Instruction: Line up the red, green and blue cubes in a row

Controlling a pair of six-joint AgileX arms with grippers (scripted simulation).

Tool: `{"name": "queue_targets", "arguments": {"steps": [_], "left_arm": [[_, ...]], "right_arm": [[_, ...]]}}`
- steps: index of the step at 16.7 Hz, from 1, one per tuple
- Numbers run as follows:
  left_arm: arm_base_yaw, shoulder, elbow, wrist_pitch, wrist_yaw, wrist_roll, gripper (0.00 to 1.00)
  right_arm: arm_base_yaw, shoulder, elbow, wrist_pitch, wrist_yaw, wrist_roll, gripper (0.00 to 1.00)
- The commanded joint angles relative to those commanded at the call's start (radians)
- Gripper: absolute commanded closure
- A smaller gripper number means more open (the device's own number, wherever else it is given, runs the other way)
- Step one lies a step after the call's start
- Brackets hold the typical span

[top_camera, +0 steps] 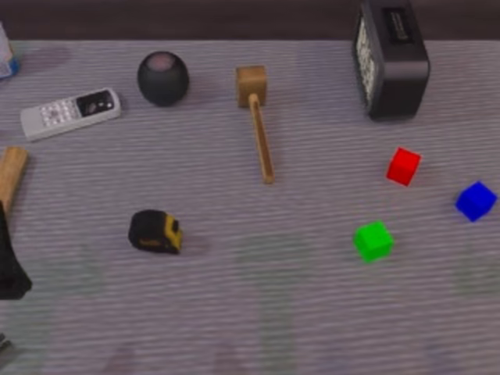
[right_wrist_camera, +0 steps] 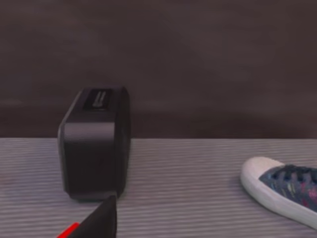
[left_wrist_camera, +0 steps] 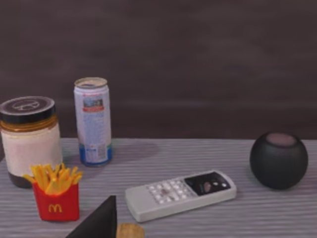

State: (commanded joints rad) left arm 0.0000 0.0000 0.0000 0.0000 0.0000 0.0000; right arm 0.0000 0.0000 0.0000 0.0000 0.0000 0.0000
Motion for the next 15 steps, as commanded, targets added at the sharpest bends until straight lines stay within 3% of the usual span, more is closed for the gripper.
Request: {"name": "queue_targets", "arguments": {"steps": [7, 15], "left_arm": [[0.000, 0.000, 0.000, 0.000, 0.000, 0.000, 0.00], [0.000, 0.000, 0.000, 0.000, 0.000, 0.000, 0.00]], "right_arm": [[0.022, 0.153, 0.153, -0.098, -0.003, -0.061, 0.00], [0.090, 0.925, 0.846, -0.505, 0.005, -0.304, 0.00]]}}
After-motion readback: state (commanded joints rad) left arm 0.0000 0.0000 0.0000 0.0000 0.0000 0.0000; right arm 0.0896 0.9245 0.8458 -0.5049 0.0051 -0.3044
